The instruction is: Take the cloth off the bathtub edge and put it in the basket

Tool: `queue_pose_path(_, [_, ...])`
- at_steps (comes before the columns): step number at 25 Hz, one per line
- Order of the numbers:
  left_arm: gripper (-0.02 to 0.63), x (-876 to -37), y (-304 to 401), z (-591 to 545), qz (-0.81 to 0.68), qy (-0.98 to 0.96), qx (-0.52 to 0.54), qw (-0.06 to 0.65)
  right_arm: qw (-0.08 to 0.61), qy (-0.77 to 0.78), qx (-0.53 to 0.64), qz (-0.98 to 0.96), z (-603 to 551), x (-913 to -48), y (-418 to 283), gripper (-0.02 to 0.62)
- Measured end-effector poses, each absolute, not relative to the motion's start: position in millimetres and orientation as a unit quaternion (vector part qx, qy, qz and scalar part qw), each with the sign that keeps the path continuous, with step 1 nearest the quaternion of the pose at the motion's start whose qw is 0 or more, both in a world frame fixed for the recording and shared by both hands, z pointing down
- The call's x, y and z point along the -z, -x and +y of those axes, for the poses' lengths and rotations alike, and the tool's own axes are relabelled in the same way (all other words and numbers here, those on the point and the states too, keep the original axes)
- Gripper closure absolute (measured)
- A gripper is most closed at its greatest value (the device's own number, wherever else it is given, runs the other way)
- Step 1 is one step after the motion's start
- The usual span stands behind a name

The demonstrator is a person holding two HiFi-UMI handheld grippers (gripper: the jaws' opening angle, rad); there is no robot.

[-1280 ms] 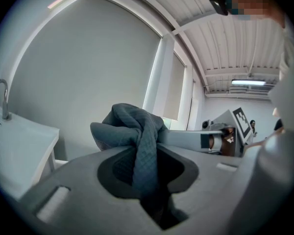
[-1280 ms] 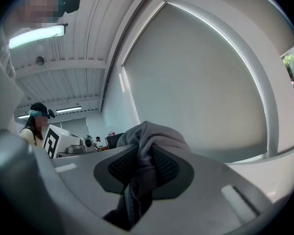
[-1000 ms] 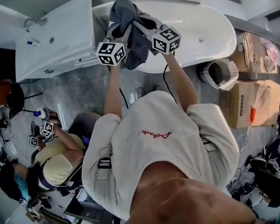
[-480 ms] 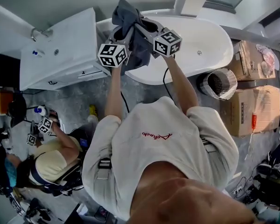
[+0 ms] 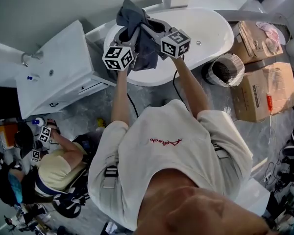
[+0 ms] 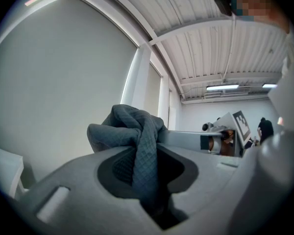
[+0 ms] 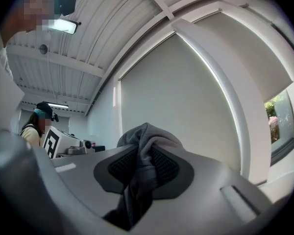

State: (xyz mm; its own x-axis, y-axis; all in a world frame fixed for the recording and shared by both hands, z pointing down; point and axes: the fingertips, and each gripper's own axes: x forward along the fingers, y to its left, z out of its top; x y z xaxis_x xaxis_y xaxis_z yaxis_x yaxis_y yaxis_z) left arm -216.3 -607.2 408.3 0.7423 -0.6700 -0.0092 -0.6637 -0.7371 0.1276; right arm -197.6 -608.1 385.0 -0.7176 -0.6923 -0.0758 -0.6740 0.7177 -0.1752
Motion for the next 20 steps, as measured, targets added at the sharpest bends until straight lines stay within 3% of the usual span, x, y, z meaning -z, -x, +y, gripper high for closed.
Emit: queue_pose_path(20, [0.529,-418,0,-532,-0.11,-0.99,0.028,0.083,0.075,0.589,0.058,0.802,-525,-398,-16,0.517])
